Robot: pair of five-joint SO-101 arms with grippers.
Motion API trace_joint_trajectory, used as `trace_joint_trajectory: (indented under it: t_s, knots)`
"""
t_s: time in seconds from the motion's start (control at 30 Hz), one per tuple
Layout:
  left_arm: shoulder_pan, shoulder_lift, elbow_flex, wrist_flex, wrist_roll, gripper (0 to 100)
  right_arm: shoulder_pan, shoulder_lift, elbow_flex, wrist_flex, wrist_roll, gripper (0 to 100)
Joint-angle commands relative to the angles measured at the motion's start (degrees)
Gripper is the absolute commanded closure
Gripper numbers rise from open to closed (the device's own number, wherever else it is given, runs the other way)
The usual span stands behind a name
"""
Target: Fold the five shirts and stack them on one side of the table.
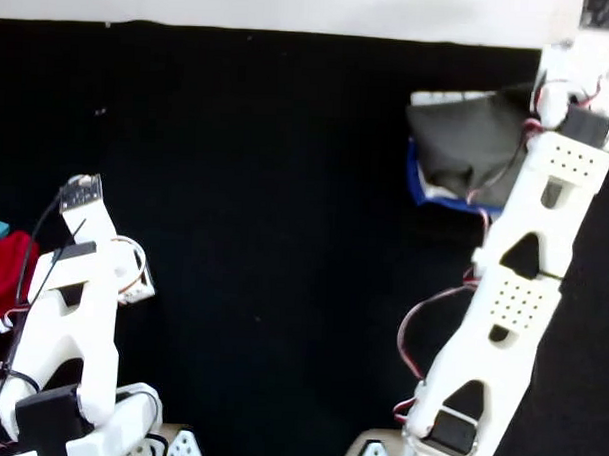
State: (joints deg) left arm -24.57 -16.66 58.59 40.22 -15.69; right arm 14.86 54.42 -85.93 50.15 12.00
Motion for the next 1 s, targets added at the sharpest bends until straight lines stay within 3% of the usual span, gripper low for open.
trace_joint_trajectory:
  t_s: [0.0, 0.2, 0.33, 0.4, 0.57, 0.97]
  knots:
    - [-0.9, 0.5, 0.0, -1.8, 0.5, 83, -2.2, -2.0, -10.1, 0.2, -2.5, 87.2]
    - [-0.9, 0.5, 0.0, -1.8, 0.5, 83, -2.2, -1.5, -1.8, 3.9, -2.4, 87.3]
    - [-0.9, 0.5, 0.0, -1.8, 0.5, 83, -3.9, -1.5, 10.1, 6.8, -2.4, 98.1]
    - [-0.9, 0.5, 0.0, -1.8, 0.5, 83, -4.9, -1.5, 14.4, 6.0, -2.4, 98.7]
    - [-0.9, 0.5, 0.0, -1.8, 0.5, 83, -5.0, -1.5, 21.3, -3.8, -2.4, 98.0]
    - [-0.9, 0.5, 0.0, -1.8, 0.5, 83, 4.4, -1.4, 37.6, -27.2, -2.3, 98.0]
